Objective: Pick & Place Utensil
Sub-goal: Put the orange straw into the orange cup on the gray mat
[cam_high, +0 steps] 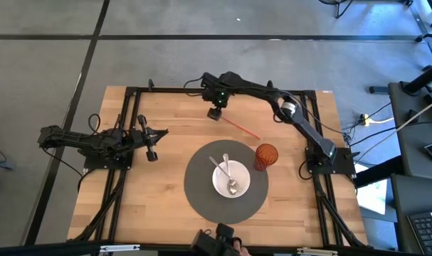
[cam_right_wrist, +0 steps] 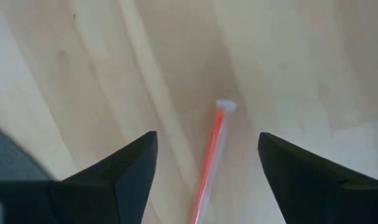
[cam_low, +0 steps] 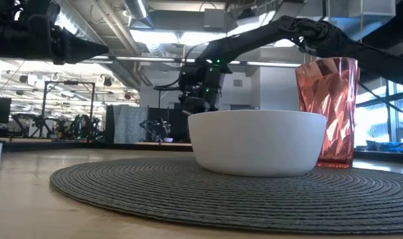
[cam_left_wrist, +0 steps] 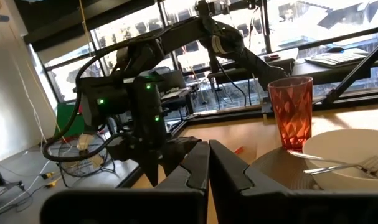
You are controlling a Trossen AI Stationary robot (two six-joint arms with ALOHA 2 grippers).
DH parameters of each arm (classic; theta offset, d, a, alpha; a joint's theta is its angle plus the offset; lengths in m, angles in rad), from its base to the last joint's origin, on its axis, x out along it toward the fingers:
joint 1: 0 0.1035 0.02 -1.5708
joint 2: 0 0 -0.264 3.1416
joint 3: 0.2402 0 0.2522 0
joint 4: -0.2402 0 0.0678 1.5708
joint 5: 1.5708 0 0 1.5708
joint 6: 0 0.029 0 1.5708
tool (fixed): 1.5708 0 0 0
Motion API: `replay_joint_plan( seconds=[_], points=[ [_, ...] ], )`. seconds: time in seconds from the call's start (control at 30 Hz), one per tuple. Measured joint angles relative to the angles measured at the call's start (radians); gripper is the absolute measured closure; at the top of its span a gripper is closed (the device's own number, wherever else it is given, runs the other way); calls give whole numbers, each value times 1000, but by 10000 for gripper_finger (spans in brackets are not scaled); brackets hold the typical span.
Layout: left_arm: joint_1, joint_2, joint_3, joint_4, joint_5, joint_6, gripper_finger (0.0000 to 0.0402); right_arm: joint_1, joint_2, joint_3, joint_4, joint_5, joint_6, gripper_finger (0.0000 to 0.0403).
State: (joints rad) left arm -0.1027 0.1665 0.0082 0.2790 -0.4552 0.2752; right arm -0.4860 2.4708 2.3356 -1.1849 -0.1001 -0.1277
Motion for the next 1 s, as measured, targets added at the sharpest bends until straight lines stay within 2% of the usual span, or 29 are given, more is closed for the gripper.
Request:
replay_joint_plan(
  seconds=[0.17,0.47,0.87,1.0],
  points=[
    [0,0,0,0,1,-1,399,-10,4,2,-23,-44,47,126],
    [0,0,0,0,1,-16,399,-8,57,-3,-73,3,48,126],
    [0,0,0,0,1,-18,397,-7,73,-1,-90,5,38,126],
    [0,0,0,0,1,-18,400,12,84,0,-93,34,31,142]
  ],
)
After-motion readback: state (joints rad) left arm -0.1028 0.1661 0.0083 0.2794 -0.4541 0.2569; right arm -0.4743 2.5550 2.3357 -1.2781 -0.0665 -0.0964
